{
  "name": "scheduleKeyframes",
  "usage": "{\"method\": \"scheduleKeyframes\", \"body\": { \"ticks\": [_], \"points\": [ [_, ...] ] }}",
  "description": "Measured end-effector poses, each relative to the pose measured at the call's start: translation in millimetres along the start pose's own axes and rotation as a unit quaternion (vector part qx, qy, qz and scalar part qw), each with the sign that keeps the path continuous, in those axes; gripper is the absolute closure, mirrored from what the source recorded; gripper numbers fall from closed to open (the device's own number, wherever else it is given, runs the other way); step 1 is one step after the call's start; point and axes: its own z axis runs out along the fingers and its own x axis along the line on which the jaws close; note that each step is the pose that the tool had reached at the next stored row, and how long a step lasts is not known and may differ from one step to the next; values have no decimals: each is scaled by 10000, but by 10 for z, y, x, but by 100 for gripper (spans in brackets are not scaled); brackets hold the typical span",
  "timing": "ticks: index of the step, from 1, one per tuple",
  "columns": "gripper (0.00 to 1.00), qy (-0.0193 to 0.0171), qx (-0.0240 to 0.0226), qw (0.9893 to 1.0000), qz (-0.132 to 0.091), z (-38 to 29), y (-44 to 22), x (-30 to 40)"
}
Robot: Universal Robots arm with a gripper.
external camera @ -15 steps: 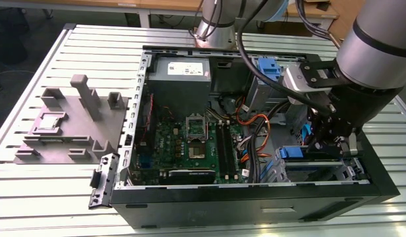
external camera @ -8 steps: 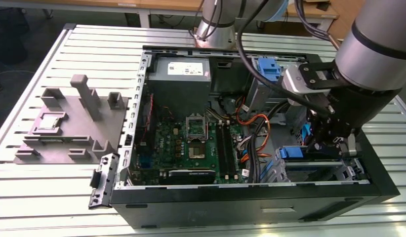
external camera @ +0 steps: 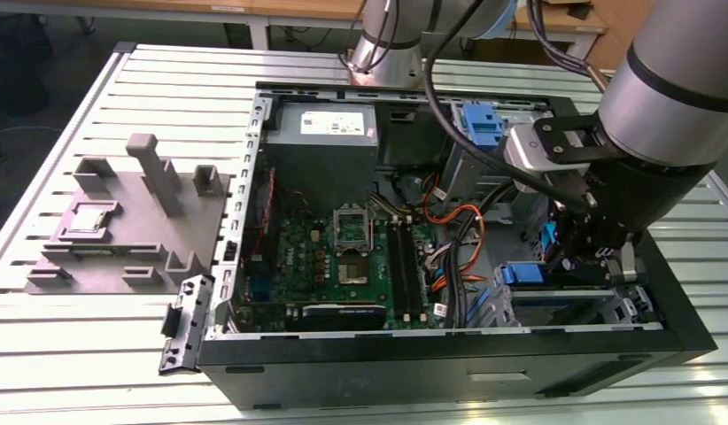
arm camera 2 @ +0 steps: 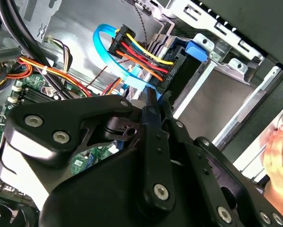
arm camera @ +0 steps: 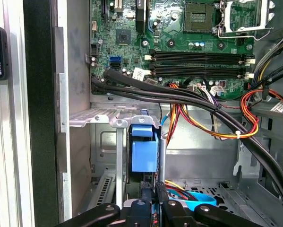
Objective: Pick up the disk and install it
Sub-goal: 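Insert the second disk wire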
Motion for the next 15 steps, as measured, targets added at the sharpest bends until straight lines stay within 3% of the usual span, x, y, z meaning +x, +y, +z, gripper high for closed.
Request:
{"method": "scheduleKeyframes", "body": {
  "ticks": [4, 6, 7, 15],
  "points": [
    [84, -4, 0, 10000, 0, -4, 0, 0],
    [83, -7, -2, 10000, 1, -39, -5, -1],
    [76, -2, -6, 10000, 0, -67, -8, -1],
    [76, -3, -31, 10000, 1, -182, -23, -3]
  ]
}}
